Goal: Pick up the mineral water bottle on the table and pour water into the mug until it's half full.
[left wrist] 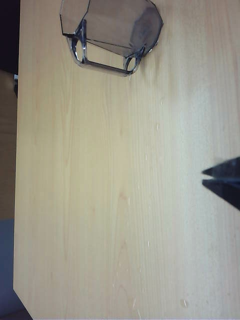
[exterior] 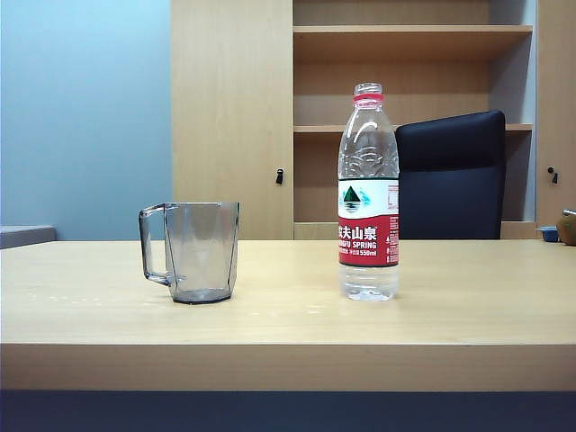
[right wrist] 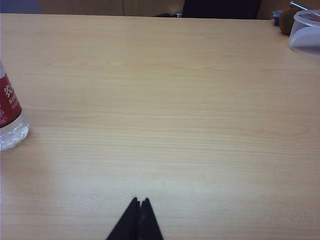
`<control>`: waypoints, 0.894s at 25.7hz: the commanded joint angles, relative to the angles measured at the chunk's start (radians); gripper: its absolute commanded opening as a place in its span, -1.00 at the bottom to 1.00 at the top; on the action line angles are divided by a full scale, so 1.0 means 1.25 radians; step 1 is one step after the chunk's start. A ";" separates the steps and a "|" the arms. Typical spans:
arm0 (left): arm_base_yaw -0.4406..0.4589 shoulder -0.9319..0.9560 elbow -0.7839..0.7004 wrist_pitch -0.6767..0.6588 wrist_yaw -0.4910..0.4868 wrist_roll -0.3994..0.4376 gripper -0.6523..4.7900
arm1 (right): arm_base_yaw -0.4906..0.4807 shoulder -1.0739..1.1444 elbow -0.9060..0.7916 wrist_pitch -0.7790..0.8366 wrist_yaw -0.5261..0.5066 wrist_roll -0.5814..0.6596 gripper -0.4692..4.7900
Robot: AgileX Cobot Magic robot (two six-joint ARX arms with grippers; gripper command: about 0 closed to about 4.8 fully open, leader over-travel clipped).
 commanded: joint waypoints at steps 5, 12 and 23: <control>0.001 0.000 0.002 0.006 -0.002 0.006 -0.78 | 0.001 -0.002 -0.005 0.005 -0.005 0.003 -0.85; -0.001 0.000 0.040 0.066 0.064 -0.223 -0.78 | 0.001 -0.002 0.077 0.011 -0.063 0.242 -0.85; 0.000 0.144 0.216 0.037 0.465 -0.168 -0.78 | 0.004 0.183 0.399 -0.086 -0.349 -0.039 0.14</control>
